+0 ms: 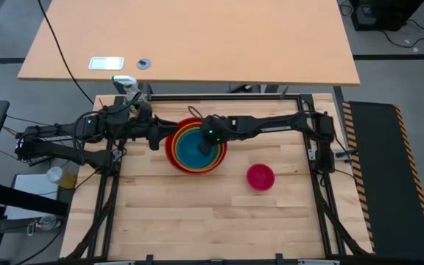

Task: Nest bowls inside each other
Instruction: Stack the blue bowl on the green bowl, then stack the red bowl on the blue bowl

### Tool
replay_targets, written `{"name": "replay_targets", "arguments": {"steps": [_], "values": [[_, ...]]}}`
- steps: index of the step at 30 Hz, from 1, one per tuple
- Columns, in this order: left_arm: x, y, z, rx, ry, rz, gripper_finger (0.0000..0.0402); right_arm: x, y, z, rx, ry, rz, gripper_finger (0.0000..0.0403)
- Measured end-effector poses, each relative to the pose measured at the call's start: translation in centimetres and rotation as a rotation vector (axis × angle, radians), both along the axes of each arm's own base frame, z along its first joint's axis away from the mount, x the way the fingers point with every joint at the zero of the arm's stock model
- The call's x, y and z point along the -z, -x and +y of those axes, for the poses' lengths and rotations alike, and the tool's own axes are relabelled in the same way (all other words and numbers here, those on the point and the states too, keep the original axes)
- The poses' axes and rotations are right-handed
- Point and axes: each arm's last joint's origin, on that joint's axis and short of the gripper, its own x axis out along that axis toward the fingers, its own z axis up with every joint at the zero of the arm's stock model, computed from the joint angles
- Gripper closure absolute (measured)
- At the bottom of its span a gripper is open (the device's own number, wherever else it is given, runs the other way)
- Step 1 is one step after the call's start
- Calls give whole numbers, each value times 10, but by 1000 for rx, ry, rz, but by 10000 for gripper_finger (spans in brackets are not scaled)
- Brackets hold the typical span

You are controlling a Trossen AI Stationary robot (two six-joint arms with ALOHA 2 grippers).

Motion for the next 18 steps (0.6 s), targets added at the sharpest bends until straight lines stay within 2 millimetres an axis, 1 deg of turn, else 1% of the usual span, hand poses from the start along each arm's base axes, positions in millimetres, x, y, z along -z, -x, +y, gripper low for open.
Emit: {"name": "replay_targets", "arguments": {"steps": [3,5,7,10,14,16,18], "values": [[0,0,0,0,4,-1,273,12,-8,-1,-16,4,42,381],[0,0,0,0,5,-1,273,17,-12,-2,-34,4,54,374],[0,0,0,3,9,-1,273,17,-15,-2,-54,-4,54,356],[0,0,0,6,10,-2,273,17,-14,-4,-75,-16,61,316],[0,0,0,8,9,-2,273,10,-10,-10,-80,-6,64,267],[0,0,0,9,9,-2,273,5,-7,-12,-75,-2,61,252],[0,0,0,9,9,-1,273,-3,-3,-15,-61,7,62,245]]}}
